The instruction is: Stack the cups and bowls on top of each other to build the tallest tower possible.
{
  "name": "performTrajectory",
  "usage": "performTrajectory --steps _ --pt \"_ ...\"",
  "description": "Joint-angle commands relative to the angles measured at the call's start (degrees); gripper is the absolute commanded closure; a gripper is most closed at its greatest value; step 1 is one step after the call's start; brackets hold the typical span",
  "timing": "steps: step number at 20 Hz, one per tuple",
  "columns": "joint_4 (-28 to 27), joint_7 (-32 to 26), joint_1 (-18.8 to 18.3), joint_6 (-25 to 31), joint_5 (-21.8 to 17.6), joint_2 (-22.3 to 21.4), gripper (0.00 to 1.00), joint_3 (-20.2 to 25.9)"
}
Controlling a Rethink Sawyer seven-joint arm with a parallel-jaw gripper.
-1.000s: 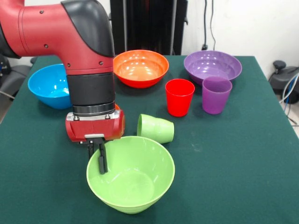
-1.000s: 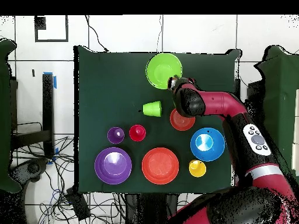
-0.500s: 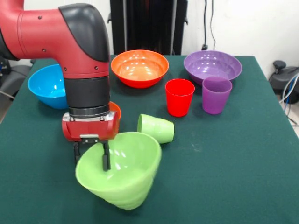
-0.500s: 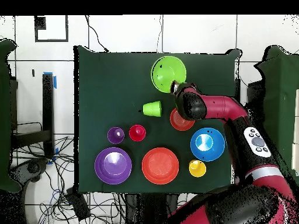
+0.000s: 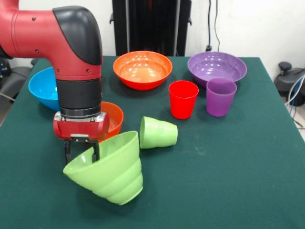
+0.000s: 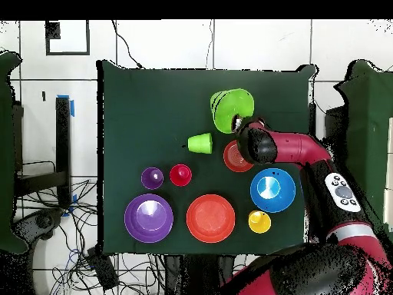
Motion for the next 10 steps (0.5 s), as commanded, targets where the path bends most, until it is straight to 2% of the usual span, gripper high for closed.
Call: performTrajectory --steps 1,10 --pt "3.51 -1.33 0.88 6.47 -0.22 0.06 0.00 -1.58" --pt "5.50 -1.87 -0.38 8.87 2.17 -3.11 0.00 -0.36"
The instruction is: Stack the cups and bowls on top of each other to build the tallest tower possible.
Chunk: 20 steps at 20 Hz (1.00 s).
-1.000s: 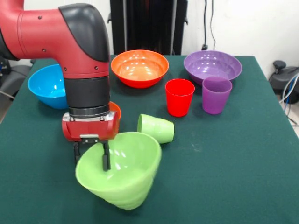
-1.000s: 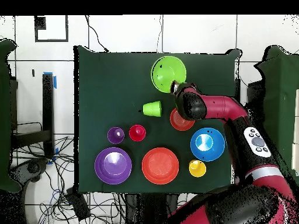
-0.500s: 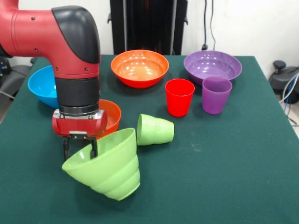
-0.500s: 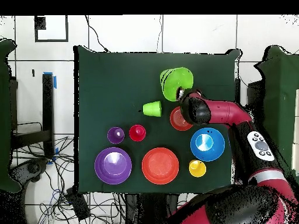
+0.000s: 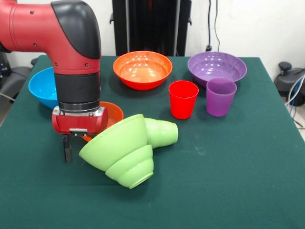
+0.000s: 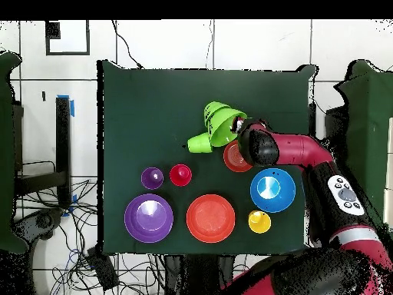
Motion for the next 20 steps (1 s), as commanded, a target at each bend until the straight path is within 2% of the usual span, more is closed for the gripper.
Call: performTrajectory --steps 1,5,13,20 --pt "3.22 -2.27 -0.24 9.15 1.81 -1.35 0.00 0.29" --pt "2.71 -2.59 -0.42 10.04 2.42 -1.52 0.00 0.83" --pt "4.18 -1.08 -0.23 7.55 1.57 -1.56 0.00 0.38" --pt "7.46 1.59 -0.04 7.14 3.88 -5.03 0.00 0.93"
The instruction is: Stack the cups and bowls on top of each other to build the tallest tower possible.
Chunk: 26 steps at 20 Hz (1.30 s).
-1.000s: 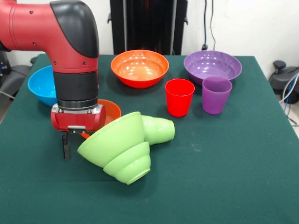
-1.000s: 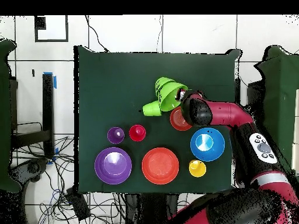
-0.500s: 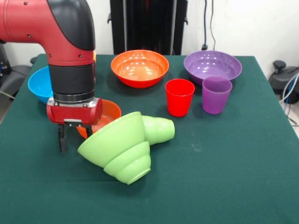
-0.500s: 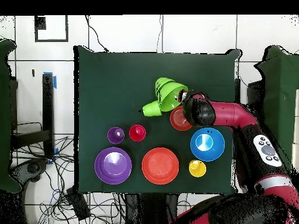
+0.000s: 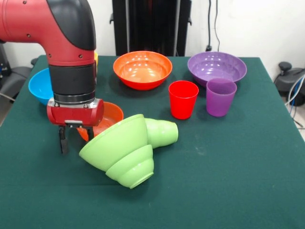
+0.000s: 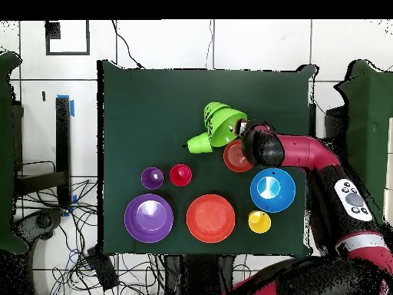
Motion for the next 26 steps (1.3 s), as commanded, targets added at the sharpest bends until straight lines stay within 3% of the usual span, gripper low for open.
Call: performTrajectory --steps 1,14,26 --pt "5.59 2.39 1.35 4.17 2.55 -2.67 0.00 0.59" --pt "2.74 10.89 10.62 -0.66 6.18 -0.44 0.00 -5.57" --pt "-9.76 18.88 25.75 -0.28 14.03 6.61 0.00 -17.41"
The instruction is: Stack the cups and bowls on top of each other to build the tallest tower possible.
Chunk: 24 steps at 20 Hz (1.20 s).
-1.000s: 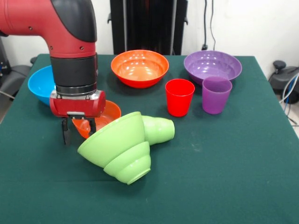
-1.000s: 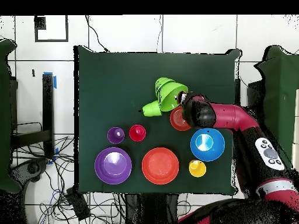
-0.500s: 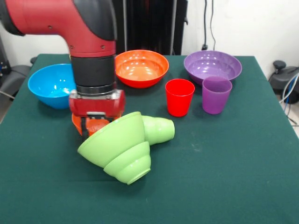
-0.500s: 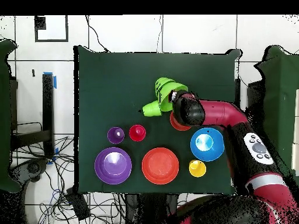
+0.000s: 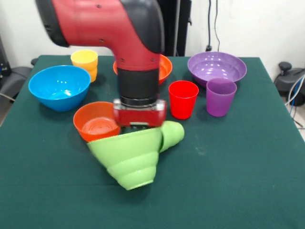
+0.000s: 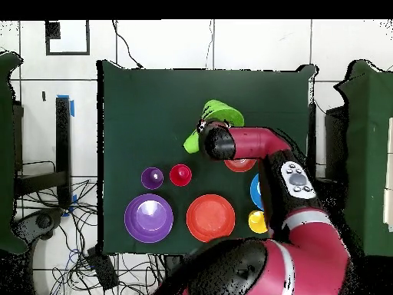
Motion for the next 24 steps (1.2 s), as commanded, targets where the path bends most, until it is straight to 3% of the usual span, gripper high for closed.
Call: performTrajectory --steps 1,12,16,19,24 --pt "-10.34 17.44 10.13 0.19 6.34 7.29 0.00 -8.84" --pt "-16.71 19.79 16.43 10.52 14.41 7.02 0.00 -14.90" --pt "-9.22 13.45 11.82 8.65 14.32 1.10 0.00 -11.68" --pt "-0.94 6.42 4.68 6.00 12.80 -4.18 0.00 -6.13" --pt "4.92 1.00 -1.89 4.63 9.14 -8.00 0.00 -1.79"
